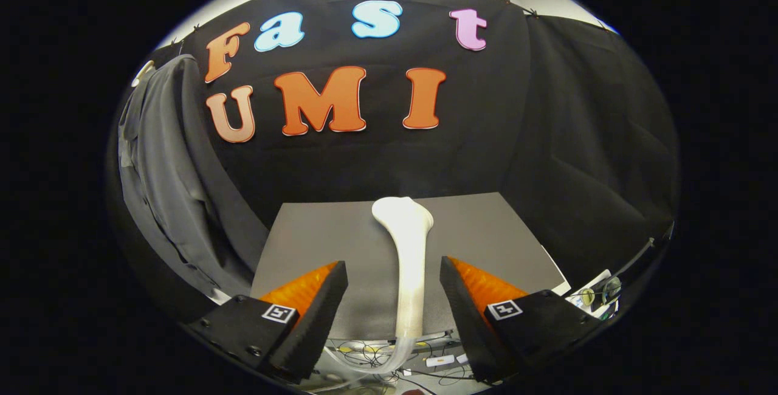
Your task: Iron the clothes twice with a garment steamer, once on the left side and once on the right side.
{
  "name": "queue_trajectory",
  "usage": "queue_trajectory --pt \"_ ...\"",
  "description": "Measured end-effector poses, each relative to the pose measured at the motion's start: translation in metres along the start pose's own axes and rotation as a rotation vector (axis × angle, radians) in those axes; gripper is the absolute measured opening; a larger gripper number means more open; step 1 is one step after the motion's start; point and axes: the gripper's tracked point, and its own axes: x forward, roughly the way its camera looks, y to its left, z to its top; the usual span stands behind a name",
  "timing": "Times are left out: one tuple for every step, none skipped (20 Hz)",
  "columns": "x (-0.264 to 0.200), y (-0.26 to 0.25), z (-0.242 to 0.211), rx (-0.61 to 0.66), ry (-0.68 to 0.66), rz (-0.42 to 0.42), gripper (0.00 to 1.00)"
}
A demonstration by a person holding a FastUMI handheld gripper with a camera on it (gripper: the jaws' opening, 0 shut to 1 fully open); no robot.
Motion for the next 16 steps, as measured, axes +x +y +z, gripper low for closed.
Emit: queue_trajectory --pt "0.012 -0.003 -0.001 0.010 0.024 0.001 0.99" --pt "0.020 -0.007 -0.002 0.019 0.051 0.006 0.99" --pt "0.032 -0.009 -0.003 0.034 0.071 0.013 0.99" --pt "0.043 -0.013 -0.005 0.046 0.093 0.021 0.99" --pt "0.052 -0.015 -0.006 0.053 0.116 0.027 0.99" --pt "0.060 -0.018 -0.008 0.061 0.136 0.027 0.99" --pt "0.069 -0.021 -0.010 0.065 0.158 0.031 0.99" --pt "0.078 -0.023 -0.014 0.077 0.180 0.036 0.99" --pt "0.085 -0.024 -0.017 0.094 0.203 0.048 0.99" --pt "0.091 -0.026 -0.022 0.107 0.221 0.060 0.99" --pt "0.098 -0.028 -0.025 0.118 0.238 0.062 0.99" --pt "0.104 -0.030 -0.030 0.128 0.256 0.065 0.99" --pt "0.110 -0.030 -0.032 0.135 0.269 0.074 0.99" --pt "0.113 -0.030 -0.035 0.135 0.285 0.084 0.99" --pt "0.119 -0.028 -0.036 0.132 0.299 0.092 0.97" --pt "0.122 -0.024 -0.037 0.133 0.320 0.106 0.94"
